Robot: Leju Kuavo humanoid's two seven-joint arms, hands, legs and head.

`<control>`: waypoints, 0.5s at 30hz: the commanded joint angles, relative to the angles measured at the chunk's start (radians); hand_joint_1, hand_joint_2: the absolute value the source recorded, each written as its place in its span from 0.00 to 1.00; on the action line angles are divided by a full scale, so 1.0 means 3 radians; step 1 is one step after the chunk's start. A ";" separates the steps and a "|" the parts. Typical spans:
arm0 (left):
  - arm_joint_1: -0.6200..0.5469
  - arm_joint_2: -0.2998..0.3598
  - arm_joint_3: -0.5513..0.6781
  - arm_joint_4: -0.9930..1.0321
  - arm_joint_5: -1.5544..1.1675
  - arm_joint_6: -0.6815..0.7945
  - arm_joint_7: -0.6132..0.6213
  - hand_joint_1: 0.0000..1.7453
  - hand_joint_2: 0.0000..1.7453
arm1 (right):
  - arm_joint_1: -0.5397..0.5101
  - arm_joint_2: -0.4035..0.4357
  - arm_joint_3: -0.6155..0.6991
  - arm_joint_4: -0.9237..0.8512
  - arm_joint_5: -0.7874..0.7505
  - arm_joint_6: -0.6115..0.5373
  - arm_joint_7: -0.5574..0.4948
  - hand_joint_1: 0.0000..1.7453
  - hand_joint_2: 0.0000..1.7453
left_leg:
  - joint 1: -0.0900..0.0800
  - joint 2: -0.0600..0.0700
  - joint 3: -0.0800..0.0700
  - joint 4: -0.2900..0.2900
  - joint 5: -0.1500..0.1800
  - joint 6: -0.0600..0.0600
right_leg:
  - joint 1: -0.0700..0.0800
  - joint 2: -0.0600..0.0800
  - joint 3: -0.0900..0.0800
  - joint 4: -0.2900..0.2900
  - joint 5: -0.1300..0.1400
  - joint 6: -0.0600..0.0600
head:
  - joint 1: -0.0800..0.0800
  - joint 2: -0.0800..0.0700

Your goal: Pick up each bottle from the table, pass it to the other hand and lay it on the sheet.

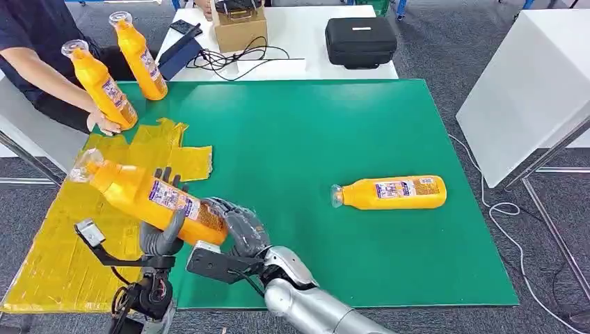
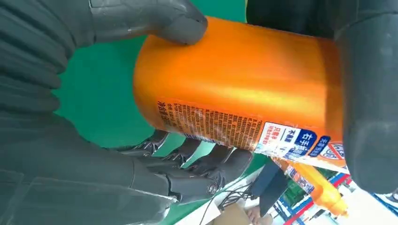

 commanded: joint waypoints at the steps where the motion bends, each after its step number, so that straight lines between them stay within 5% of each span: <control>1: -0.0121 -0.0041 -0.0008 -0.0089 0.0006 0.0025 0.0027 1.00 1.00 | 0.0045 -0.0053 0.0436 0.0231 0.0047 0.0022 0.0030 1.00 1.00 | 0.0002 -0.0008 0.0008 -0.0003 -0.0001 -0.0001 | 0.0002 -0.0011 0.0012 -0.0006 -0.0003 0.0003 | 0.0000 0.0000; 15: -0.0234 -0.0038 0.0004 -0.0021 0.0064 0.0024 0.0088 1.00 1.00 | 0.0017 -0.0053 0.0135 0.0272 0.0187 0.0055 0.0041 1.00 1.00 | 0.0001 -0.0010 0.0003 -0.0001 0.0001 -0.0001 | 0.0001 -0.0012 0.0007 -0.0004 -0.0002 0.0003 | 0.0000 0.0000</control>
